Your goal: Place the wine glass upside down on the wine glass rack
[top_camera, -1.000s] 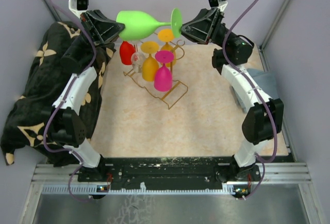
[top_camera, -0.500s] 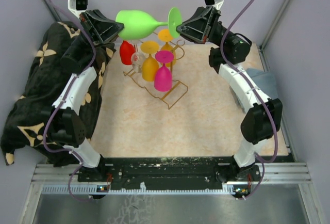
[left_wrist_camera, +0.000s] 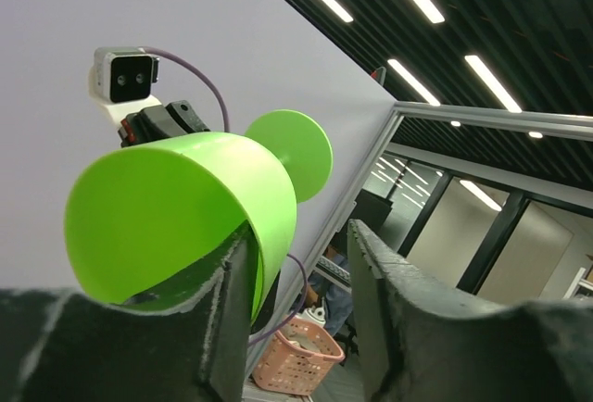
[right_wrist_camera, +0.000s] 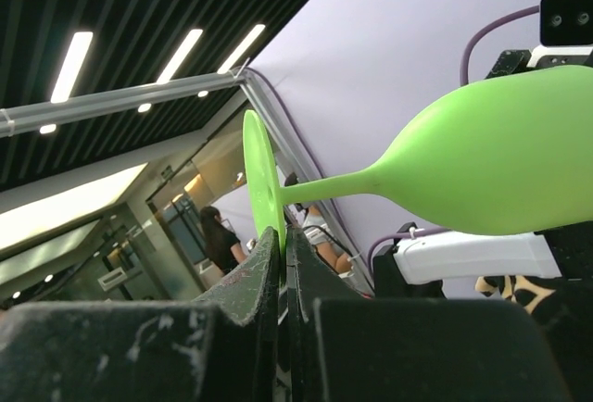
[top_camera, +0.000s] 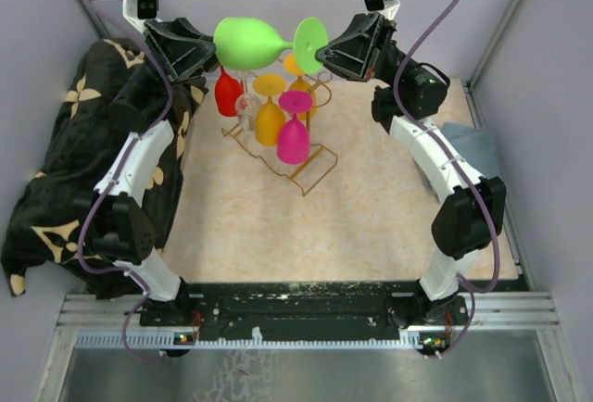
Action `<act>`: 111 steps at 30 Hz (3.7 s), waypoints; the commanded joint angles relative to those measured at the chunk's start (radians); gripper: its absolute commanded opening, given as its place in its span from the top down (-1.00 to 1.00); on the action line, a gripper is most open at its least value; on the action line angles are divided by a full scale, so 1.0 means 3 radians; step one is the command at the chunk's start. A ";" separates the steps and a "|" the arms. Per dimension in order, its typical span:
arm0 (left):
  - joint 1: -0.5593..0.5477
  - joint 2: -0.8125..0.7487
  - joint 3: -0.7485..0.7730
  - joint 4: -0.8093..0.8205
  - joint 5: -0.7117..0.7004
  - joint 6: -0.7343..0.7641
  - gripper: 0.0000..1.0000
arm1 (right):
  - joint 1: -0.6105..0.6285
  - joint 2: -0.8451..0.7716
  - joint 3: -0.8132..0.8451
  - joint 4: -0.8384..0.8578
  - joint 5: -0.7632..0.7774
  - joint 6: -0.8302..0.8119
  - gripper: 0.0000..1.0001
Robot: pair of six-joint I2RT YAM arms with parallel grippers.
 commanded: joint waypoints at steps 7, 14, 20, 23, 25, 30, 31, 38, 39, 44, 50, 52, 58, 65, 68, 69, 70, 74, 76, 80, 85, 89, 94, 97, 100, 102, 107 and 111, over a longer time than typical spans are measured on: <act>0.0124 -0.0193 -0.0244 0.0835 0.0109 -0.0128 -0.30 | -0.0056 -0.0155 0.0107 0.0145 0.0148 -0.0163 1.00; 0.0349 -0.0274 -0.0466 0.0834 0.0245 -0.0068 -0.30 | -0.0253 -0.0359 0.0058 0.0068 0.0122 -0.0266 1.00; 0.0405 -0.0383 -0.0700 0.0837 0.0258 -0.0008 -0.22 | -0.0597 -0.0768 -0.0260 -0.0804 -0.0124 -0.1095 1.00; 0.0412 -0.0448 -0.0761 0.0834 0.0299 0.0028 -0.19 | -0.0698 -0.1028 -0.0383 -0.1564 -0.0213 -0.1812 1.00; 0.0410 -0.0475 -0.0766 0.0834 0.0333 0.0026 -0.19 | -0.0731 -0.1138 -0.0391 -0.2105 -0.0212 -0.2287 1.00; 0.0410 -0.0533 -0.0828 0.0834 0.0337 0.0024 -0.21 | -0.0786 -0.1297 -0.0366 -0.3253 0.0047 -0.3186 1.00; 0.0410 -0.0543 -0.0845 0.0834 0.0330 0.0013 -0.21 | -0.0794 -0.1309 -0.0353 -0.3455 0.0124 -0.3322 1.00; 0.0414 -0.0631 -0.0875 0.0835 0.0384 0.0009 -0.20 | -0.0853 -0.1275 -0.0373 -0.4325 0.0653 -0.3959 1.00; 0.0411 -0.0643 -0.0887 0.0834 0.0380 0.0003 -0.20 | -0.0859 -0.1250 -0.0379 -0.4389 0.0699 -0.3996 1.00; 0.0412 -0.0703 -0.0940 0.0830 0.0391 -0.0005 -0.20 | -0.0899 -0.1077 -0.0456 -0.4447 0.0773 -0.4006 1.00; 0.0410 -0.0753 -0.0958 0.0809 0.0418 -0.0005 -0.19 | -0.0905 -0.0841 -0.0542 -0.4431 0.0689 -0.3857 1.00; 0.0410 -0.0762 -0.0944 0.0809 0.0429 -0.0013 -0.19 | -0.0907 -0.0788 -0.0614 -0.4351 0.0626 -0.3789 1.00; 0.0412 -0.0781 -0.0949 0.0773 0.0422 0.0002 -0.19 | -0.0906 -0.0697 -0.0747 -0.4160 0.0470 -0.3607 1.00; 0.0410 -0.0778 -0.0967 0.0798 0.0383 -0.0014 -0.19 | -0.0902 -0.0616 -0.0750 -0.4034 0.0344 -0.3539 1.00; 0.0411 -0.0781 -0.0967 0.0798 0.0383 -0.0014 -0.19 | -0.0891 -0.0580 -0.0728 -0.4007 0.0308 -0.3532 1.00; 0.0411 -0.0790 -0.0968 0.0797 0.0394 -0.0013 -0.19 | -0.0885 -0.0566 -0.0721 -0.4012 0.0292 -0.3528 1.00; 0.0410 -0.0798 -0.0968 0.0796 0.0405 -0.0013 -0.19 | -0.0881 -0.0559 -0.0717 -0.4022 0.0279 -0.3521 1.00; 0.0412 -0.0809 -0.0973 0.0801 0.0416 -0.0009 -0.19 | -0.0842 -0.0537 -0.0722 -0.4009 0.0236 -0.3535 1.00; 0.0410 -0.0804 -0.0974 0.0799 0.0407 -0.0009 -0.19 | -0.0820 -0.0510 -0.0690 -0.4046 0.0219 -0.3561 1.00; 0.0412 -0.0804 -0.0977 0.0811 0.0401 -0.0017 -0.19 | -0.0809 -0.0458 -0.0644 -0.4051 0.0202 -0.3591 1.00; 0.0410 -0.0815 -0.0988 0.0814 0.0415 -0.0019 -0.19 | -0.0788 -0.0372 -0.0534 -0.4068 0.0169 -0.3617 1.00; 0.0413 -0.0815 -0.0989 0.0814 0.0412 -0.0019 -0.19 | -0.0775 -0.0315 -0.0437 -0.4120 0.0176 -0.3661 1.00; 0.0410 -0.0824 -0.0992 0.0824 0.0419 -0.0021 -0.19 | -0.0772 -0.0282 -0.0396 -0.4124 0.0184 -0.3653 1.00; 0.0410 -0.0839 -0.1006 0.0824 0.0443 -0.0021 -0.19 | -0.0775 -0.0283 -0.0415 -0.4099 0.0195 -0.3638 1.00; 0.0411 -0.0829 -0.1011 0.0830 0.0441 -0.0017 -0.19 | -0.0772 -0.0284 -0.0410 -0.4113 0.0208 -0.3641 1.00; 0.0410 -0.0816 -0.1000 0.0830 0.0433 -0.0022 -0.19 | -0.0773 -0.0296 -0.0411 -0.4113 0.0224 -0.3640 1.00; 0.0411 -0.0788 -0.0978 0.0836 0.0435 -0.0034 -0.18 | -0.0772 -0.0291 -0.0392 -0.4112 0.0217 -0.3625 1.00; 0.0410 -0.0785 -0.0997 0.0837 0.0428 -0.0030 -0.18 | -0.0773 -0.0283 -0.0354 -0.4122 0.0216 -0.3627 1.00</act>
